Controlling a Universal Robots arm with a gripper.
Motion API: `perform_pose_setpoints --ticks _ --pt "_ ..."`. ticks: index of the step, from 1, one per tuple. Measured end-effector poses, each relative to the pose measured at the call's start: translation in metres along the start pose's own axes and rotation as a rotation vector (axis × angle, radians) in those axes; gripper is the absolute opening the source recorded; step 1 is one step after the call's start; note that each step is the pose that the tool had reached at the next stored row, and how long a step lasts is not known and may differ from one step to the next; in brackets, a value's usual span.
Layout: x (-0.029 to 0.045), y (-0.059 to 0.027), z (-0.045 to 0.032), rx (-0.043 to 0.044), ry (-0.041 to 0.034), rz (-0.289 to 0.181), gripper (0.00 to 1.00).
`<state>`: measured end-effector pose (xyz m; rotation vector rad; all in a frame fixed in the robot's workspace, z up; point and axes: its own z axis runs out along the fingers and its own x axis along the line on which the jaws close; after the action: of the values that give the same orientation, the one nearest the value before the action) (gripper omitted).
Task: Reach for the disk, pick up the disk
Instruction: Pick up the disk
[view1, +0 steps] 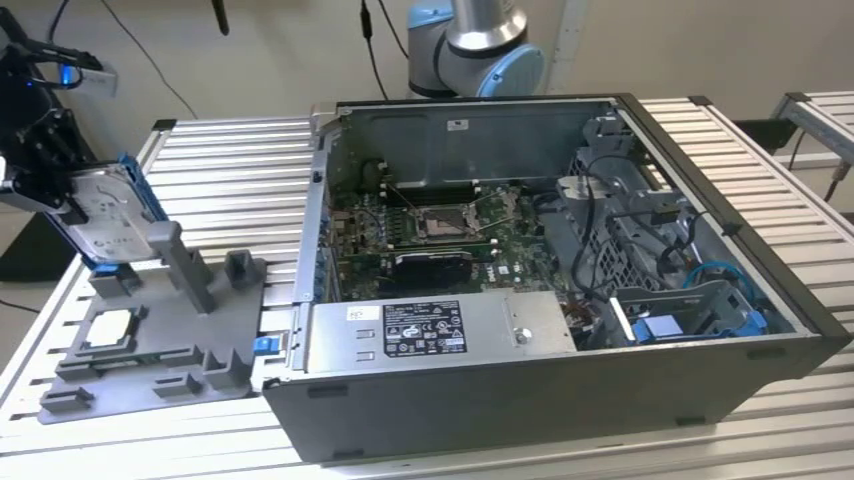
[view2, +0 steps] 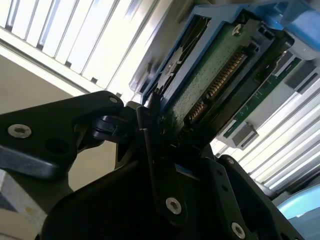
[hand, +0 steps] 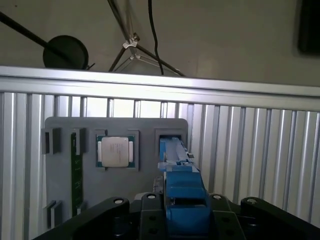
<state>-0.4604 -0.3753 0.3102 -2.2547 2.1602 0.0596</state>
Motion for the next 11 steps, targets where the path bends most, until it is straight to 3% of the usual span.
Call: perform_pose_setpoints --ticks 11 --pt "-0.0006 0.0002 -0.0159 0.0000 0.0000 0.000 0.00"
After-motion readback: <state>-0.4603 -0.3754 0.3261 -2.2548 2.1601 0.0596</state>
